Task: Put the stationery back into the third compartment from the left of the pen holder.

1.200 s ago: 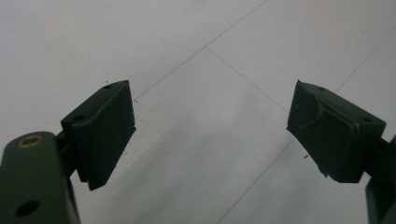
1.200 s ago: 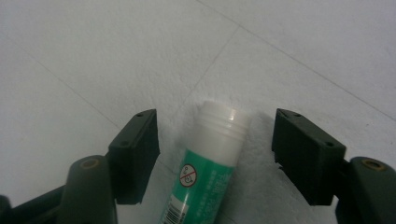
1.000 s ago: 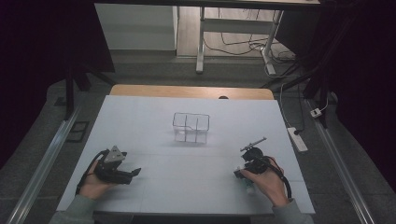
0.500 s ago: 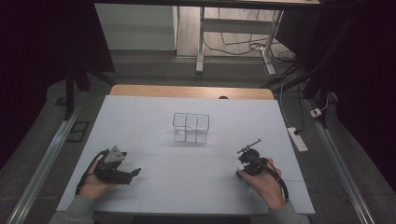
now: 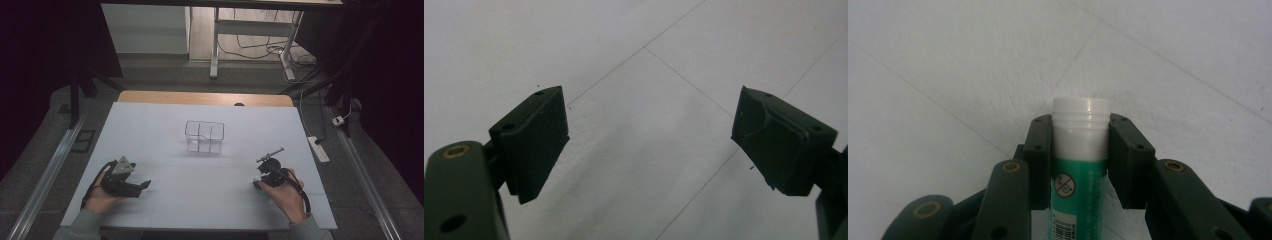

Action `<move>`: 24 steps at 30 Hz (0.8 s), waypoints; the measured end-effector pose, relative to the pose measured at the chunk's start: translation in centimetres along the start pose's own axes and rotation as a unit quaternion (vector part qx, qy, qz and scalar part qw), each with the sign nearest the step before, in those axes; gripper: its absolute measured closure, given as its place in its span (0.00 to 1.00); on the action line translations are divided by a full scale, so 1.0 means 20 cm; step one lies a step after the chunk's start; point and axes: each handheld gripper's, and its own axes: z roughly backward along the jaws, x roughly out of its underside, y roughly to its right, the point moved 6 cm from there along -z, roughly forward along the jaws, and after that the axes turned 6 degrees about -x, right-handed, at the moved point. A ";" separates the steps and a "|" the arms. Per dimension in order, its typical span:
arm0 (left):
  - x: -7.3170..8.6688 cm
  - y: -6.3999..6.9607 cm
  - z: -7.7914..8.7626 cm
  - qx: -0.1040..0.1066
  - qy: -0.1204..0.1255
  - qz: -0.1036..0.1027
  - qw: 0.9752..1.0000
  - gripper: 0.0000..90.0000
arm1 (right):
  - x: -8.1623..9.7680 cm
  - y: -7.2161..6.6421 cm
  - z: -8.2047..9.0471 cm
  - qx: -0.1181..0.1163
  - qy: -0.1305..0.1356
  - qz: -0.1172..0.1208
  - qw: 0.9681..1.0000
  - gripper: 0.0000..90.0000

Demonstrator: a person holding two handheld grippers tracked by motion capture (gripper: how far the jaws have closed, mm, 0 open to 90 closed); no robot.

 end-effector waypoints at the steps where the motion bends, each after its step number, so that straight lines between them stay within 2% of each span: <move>1: 0.00 0.00 0.00 0.000 0.000 0.000 1.000 0.16 | 0.00 0.00 0.01 -0.003 0.006 -0.001 1.000 0.72; 10: 0.00 0.00 0.00 0.000 -0.001 0.000 1.000 0.16 | -0.04 0.02 0.07 -0.017 0.066 -0.007 0.998 0.72; 17: 0.00 0.00 0.00 -0.001 0.000 0.001 1.000 0.16 | -0.07 0.03 0.12 -0.035 0.116 -0.013 0.993 0.72; 24: 0.00 0.00 0.00 -0.001 0.001 0.002 1.000 0.16 | -0.09 0.04 0.15 -0.049 0.149 -0.018 0.987 0.72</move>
